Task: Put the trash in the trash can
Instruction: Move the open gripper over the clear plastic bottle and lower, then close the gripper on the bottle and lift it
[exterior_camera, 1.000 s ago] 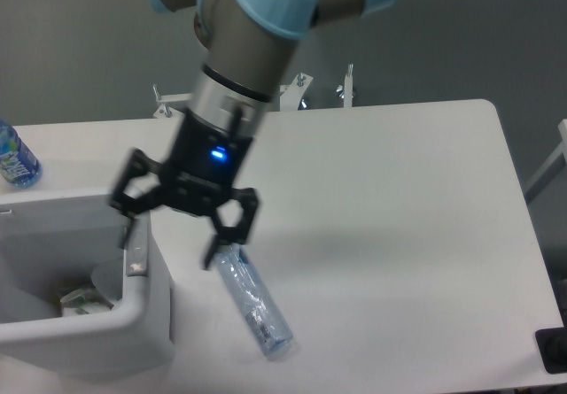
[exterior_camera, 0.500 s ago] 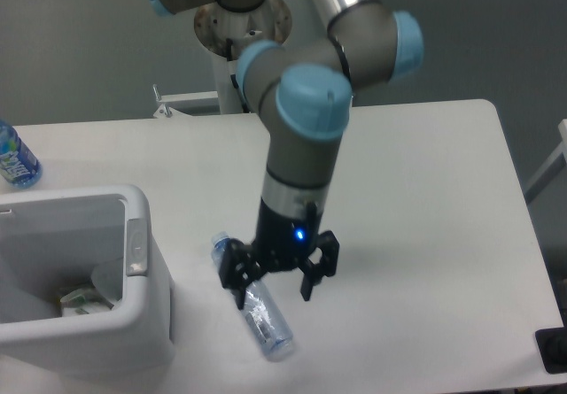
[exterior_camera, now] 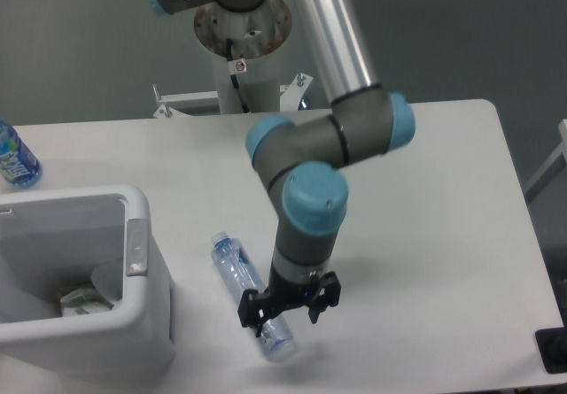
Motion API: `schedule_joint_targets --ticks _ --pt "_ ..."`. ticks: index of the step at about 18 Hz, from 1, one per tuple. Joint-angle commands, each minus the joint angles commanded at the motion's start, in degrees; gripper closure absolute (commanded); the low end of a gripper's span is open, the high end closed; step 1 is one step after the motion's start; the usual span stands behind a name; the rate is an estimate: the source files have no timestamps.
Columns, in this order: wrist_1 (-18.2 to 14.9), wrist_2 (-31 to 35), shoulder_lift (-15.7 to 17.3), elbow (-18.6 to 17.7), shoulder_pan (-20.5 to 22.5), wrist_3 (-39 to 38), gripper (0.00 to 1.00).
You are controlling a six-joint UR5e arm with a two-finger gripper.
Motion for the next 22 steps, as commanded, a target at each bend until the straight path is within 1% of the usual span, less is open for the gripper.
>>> schedule_joint_targets --ticks 7,11,13,14,15,17,18,22 --pt "0.00 3.95 -2.55 -0.09 -1.49 -0.09 0.00" --pt "0.00 4.48 -2.99 -0.35 -1.93 -0.18 0.00" --pt "0.00 6.15 -3.69 -0.35 -2.46 -0.18 0.00" --pt "-0.09 6.42 -3.61 -0.35 -2.64 -0.26 0.03" --pt "-0.09 6.42 -3.43 -0.53 -2.72 -0.52 0.12" --pt "-0.09 6.42 -3.26 -0.62 -2.73 -1.23 0.33" --pt "-0.09 6.42 -3.08 -0.70 -2.73 -1.23 0.38" --pt "0.00 6.42 -2.03 -1.49 -2.73 -0.97 0.42"
